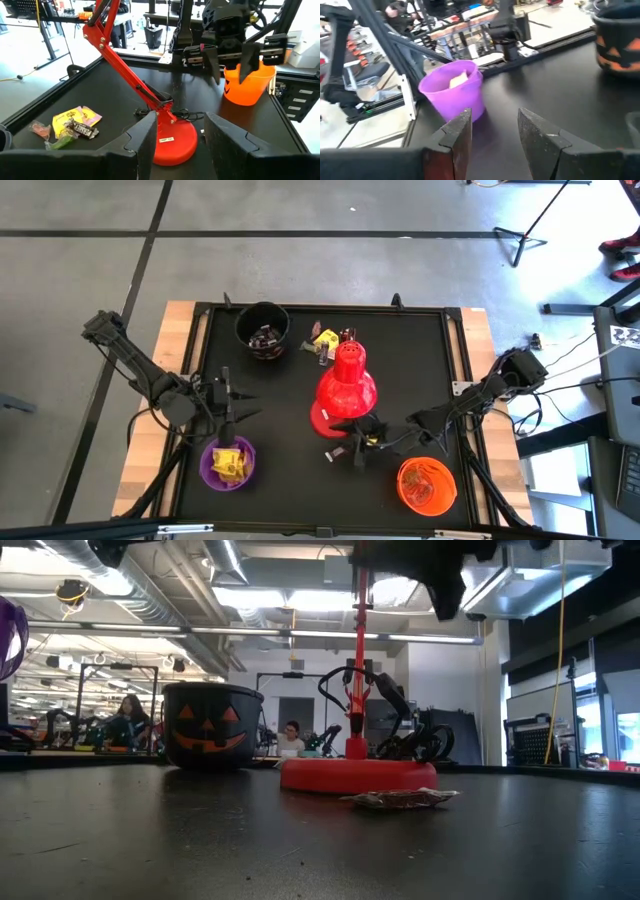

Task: Organize candy in baskets
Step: Put the brown chocolate bar into the black bucket

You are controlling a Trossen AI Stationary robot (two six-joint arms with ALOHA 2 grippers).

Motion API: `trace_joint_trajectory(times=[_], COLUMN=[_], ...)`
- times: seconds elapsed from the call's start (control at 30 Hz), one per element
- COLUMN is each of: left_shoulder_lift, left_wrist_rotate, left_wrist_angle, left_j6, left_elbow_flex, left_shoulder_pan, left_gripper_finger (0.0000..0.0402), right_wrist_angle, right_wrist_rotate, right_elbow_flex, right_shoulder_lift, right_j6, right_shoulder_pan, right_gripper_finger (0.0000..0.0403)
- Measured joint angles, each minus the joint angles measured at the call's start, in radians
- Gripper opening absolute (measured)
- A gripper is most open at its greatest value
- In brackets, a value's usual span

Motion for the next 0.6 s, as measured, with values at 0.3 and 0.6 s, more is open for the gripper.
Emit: trace_joint_trajectory(times=[0.3, 0.6], left_shoulder_lift=[0.000, 0.001], left_wrist_rotate=[0.007, 0.027], left_wrist_angle=[0.002, -0.002], left_j6=[0.006, 0.007], left_elbow_flex=[0.000, 0.000], left_shoulder_pan=[0.000, 0.000], left_gripper_finger=[0.0152, 0.0152], right_wrist_angle=[-0.123, -0.302], right_wrist_rotate=[-0.070, -0.143], right_elbow_flex=[0.166, 0.219], right_shoulder_lift=[0.122, 0.162], right_j6=[-0.107, -0.023], right_shoulder_pan=[0.000, 0.000], right_gripper_finger=[0.0156, 0.0156])
